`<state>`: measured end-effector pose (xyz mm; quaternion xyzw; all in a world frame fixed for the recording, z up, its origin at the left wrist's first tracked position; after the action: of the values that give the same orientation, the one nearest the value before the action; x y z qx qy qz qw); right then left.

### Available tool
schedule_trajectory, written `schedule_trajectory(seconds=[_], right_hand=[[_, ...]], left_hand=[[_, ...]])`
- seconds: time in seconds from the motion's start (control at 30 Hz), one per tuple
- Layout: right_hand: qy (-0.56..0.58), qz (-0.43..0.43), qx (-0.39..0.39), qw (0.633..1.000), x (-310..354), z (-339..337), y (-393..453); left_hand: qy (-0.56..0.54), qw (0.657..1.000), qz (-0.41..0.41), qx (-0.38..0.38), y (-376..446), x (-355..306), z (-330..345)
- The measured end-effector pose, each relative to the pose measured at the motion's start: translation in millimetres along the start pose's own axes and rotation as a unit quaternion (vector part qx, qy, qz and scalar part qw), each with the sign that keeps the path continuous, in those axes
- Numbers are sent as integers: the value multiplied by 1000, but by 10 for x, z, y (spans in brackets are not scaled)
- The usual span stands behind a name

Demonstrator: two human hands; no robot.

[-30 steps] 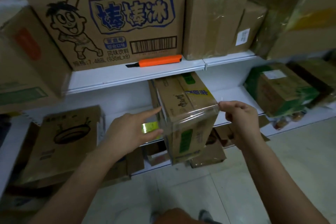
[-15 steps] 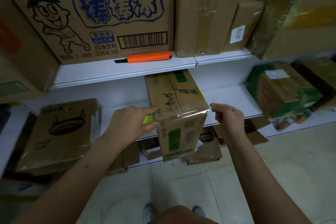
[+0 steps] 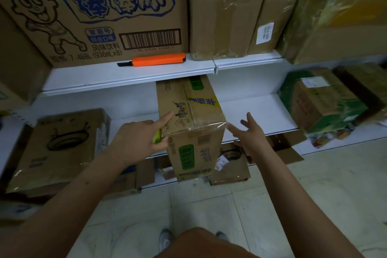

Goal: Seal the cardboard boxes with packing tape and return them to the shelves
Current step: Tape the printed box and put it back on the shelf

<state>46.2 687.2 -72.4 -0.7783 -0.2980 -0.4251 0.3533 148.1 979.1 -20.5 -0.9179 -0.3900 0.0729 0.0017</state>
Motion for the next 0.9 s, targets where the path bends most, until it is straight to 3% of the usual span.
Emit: schedule_trajectory(seconds=[0.07,0.13,0.2,0.27,0.33,0.47,0.57,0.7,0.73,0.8,0.87,0.9], right_hand=[[38,-82,-98,991,13,-15,-108],[-23,-215,-173,961,155,22,-236],[-141,-357,-177,906,271,134,-272],[-286,-456,-175,824,324,274,-228],[-361,-491,-193,769,379,466,-201],[-397,-531,-176,728,513,927,-265],[-388,-547,-155,725,392,1064,-188],[-350,-554,-235,718,176,714,110],[-325,-542,-238,738,127,617,152],[-218,-493,-208,816,78,541,138],[-77,-393,-206,893,114,596,66],[-14,-337,-224,914,146,625,39]], left_hand=[[9,1000,7,-2,27,-26,-2],[21,1000,18,-3,56,-27,-14],[40,999,33,-9,74,-52,-31],[59,996,55,-25,75,-111,-34],[85,992,71,-52,73,-143,-6],[106,987,99,-73,81,-102,45],[93,985,112,-98,61,-66,102],[52,987,115,-98,68,-17,135],[36,988,118,-88,75,-18,129],[12,988,122,-89,102,-57,111],[-2,988,123,-94,149,-111,108],[-5,988,121,-99,166,-140,118]])
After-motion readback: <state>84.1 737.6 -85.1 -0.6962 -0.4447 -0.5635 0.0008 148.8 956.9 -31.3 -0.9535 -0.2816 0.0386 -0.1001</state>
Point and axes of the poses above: each hand's wrist, its own y-axis towards the middle knuckle, its own z-axis out of the palm, x = y × z, the point moved 1 cm from there along y, towards the middle knuckle, and after that the axes turned 2 degrees about -y, right-handed, at the moved point
